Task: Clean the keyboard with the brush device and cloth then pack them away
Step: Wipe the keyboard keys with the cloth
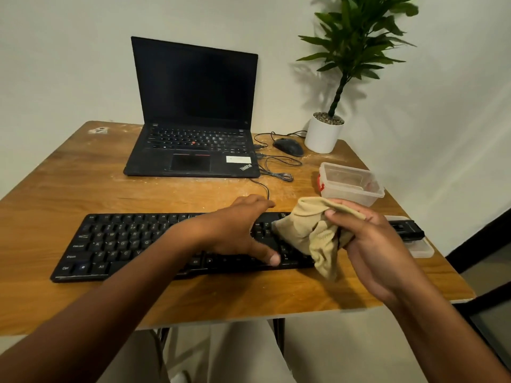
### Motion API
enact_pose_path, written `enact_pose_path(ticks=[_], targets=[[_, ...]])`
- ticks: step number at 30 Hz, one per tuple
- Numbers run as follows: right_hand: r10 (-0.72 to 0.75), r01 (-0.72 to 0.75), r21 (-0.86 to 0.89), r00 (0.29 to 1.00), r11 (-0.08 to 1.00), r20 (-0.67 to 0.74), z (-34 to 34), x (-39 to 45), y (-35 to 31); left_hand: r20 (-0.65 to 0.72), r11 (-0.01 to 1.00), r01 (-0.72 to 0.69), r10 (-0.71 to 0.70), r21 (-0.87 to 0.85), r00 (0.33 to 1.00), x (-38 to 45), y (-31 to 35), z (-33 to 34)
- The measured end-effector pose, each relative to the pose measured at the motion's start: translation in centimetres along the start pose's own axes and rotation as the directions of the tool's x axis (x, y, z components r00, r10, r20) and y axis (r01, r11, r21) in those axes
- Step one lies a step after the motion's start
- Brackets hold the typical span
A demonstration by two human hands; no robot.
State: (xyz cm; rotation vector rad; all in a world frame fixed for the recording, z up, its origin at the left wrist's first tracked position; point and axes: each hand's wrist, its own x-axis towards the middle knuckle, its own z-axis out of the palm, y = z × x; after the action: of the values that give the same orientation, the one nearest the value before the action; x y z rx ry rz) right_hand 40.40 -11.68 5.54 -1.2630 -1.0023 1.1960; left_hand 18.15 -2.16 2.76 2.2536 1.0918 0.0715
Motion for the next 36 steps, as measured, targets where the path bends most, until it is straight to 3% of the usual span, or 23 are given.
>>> enact_pose_path(ticks=[5,9,14,20,25,28,32,36], targets=[[-0.07,0.062,0.08,0.993,0.995,0.098,1.4,1.7,-1.8,-0.149,0.907,-0.193,0.147,-0.374,0.978,-1.1,1.0,-1.9],[-0.089,0.084,0.047,0.989,0.995,0.12,2.6,3.3,-2.3,-0.169,0.761,-0.192,0.109,-0.62,0.979,-1.8,1.0,-2.3],[-0.024,0.023,0.011,0.993,1.0,0.114,2.9,4.6,-1.4,-0.306,0.849,-0.155,-0.008,-0.504,0.952,-2.0,0.1,-2.4],[-0.139,0.215,-0.292,0.956,0.932,0.259,2.8,4.7,-1.8,-0.455,0.965,-0.089,-0.034,-0.247,0.89,-2.1,0.7,-4.2],[-0.148,0.188,-0.151,0.959,0.97,0.242,2.8,5.0,-1.6,-0.419,0.933,-0.093,-0.066,-0.348,0.906,-2.5,0.4,-5.1],[-0.093,0.112,-0.059,0.961,0.992,0.26,2.5,5.0,-1.6,-0.321,0.803,-0.101,-0.117,-0.587,0.94,-2.8,-0.5,-4.8],[-0.032,0.0,0.108,0.957,0.994,0.288,2.5,5.2,-1.6,-0.164,0.476,-0.075,-0.149,-0.876,0.975,-2.3,-1.2,-3.5],[0.021,-0.087,0.18,0.94,0.98,0.34,2.9,5.5,-1.6,-0.041,0.141,-0.039,-0.013,-0.989,0.999,-1.7,-1.6,-1.6]])
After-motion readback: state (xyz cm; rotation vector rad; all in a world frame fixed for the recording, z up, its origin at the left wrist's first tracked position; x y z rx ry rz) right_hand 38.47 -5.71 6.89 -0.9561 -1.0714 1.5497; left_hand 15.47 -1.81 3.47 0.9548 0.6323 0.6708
